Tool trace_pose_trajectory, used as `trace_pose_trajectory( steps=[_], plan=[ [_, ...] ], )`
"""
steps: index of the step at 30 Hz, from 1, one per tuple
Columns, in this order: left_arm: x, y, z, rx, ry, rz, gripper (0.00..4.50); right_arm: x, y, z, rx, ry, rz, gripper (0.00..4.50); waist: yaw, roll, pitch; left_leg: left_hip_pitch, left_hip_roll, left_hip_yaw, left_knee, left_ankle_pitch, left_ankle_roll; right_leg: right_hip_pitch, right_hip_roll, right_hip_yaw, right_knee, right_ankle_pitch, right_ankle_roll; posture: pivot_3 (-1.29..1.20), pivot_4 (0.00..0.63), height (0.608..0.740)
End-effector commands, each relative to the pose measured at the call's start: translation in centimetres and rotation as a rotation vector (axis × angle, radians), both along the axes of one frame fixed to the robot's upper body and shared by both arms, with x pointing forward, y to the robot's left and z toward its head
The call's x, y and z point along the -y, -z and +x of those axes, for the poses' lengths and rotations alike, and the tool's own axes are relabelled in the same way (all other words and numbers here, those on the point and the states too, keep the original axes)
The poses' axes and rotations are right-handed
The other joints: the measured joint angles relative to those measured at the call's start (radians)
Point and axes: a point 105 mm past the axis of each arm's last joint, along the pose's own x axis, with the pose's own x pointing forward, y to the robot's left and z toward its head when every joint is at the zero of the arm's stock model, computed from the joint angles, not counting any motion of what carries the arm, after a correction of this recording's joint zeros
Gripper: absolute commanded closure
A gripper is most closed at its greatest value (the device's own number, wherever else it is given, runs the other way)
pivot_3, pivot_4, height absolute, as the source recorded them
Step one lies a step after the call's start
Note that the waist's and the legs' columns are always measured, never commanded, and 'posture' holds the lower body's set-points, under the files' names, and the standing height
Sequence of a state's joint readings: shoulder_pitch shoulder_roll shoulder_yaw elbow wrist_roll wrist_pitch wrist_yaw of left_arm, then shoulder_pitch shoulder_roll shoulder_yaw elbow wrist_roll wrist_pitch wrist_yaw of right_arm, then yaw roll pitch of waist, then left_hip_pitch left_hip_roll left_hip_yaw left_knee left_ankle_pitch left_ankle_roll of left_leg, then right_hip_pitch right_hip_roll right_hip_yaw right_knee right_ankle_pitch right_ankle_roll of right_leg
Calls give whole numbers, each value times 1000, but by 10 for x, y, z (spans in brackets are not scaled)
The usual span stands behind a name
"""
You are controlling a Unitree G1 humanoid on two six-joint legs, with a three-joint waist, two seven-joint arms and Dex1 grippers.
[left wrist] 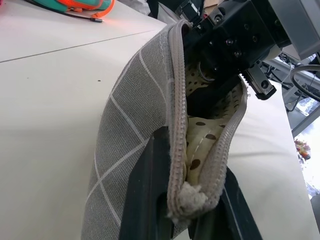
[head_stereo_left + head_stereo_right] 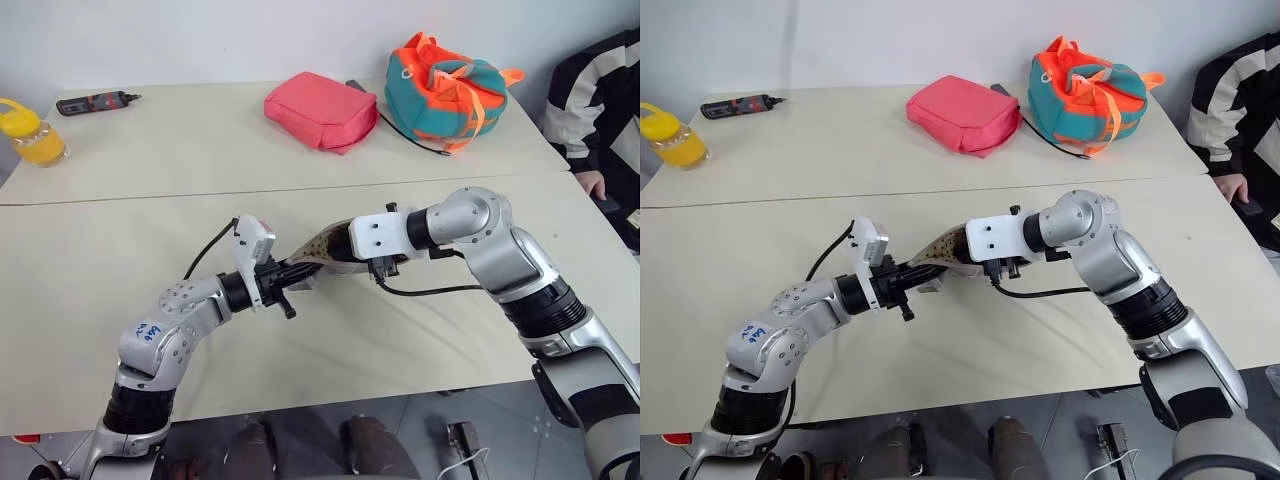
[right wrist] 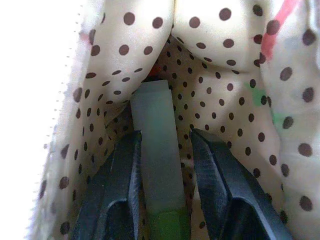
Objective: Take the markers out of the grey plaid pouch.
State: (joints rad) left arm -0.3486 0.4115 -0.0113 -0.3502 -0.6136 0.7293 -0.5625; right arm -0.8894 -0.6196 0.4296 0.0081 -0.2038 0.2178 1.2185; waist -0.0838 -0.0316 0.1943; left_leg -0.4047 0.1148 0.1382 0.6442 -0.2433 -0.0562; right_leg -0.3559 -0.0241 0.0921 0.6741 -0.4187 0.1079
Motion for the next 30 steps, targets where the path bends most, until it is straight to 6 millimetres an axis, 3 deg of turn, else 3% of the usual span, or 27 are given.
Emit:
trace_pose_trajectory(
  steps=[1,6,11,14,18,21,23,30],
  plan=[
    [6,-14,-7,40,44,-45,4500,-9,13,0,2,-23,-13,2949,-2,0,0,0,0,0,0,0,0,0,0,0,0,0,0,0,150,740],
    [10,-11,-13,-9,94,-59,4500,-13,28,8,7,-14,-51,2949,-2,0,0,0,0,0,0,0,0,0,0,0,0,0,0,0,150,740],
    [8,-8,-13,-18,93,-49,4500,-16,32,15,15,0,-52,2949,-3,0,0,0,0,0,1,0,0,1,0,1,1,0,0,0,150,740],
    [8,-11,-13,-10,91,-58,4500,-11,46,20,8,28,-89,2949,-3,0,0,1,0,0,2,0,0,1,0,1,1,0,0,0,150,740],
    [8,-11,-13,-13,89,-60,4500,-8,50,23,3,47,-86,2949,-4,0,0,2,0,0,2,0,0,1,1,1,1,0,0,0,150,740],
    [7,-9,-13,-13,82,-53,4500,-8,45,21,-4,45,-70,3417,-4,0,0,2,1,0,1,0,0,2,1,0,1,0,0,0,150,740],
    [7,-9,-12,-9,75,-50,4500,-6,41,19,2,38,-72,3422,-4,0,0,2,1,0,1,0,0,3,1,0,1,0,0,0,150,740],
    [1,-7,-6,7,36,-28,4500,-1,-3,10,32,22,17,3422,0,0,0,2,0,0,1,0,0,2,0,0,0,0,0,0,150,740]
  ],
)
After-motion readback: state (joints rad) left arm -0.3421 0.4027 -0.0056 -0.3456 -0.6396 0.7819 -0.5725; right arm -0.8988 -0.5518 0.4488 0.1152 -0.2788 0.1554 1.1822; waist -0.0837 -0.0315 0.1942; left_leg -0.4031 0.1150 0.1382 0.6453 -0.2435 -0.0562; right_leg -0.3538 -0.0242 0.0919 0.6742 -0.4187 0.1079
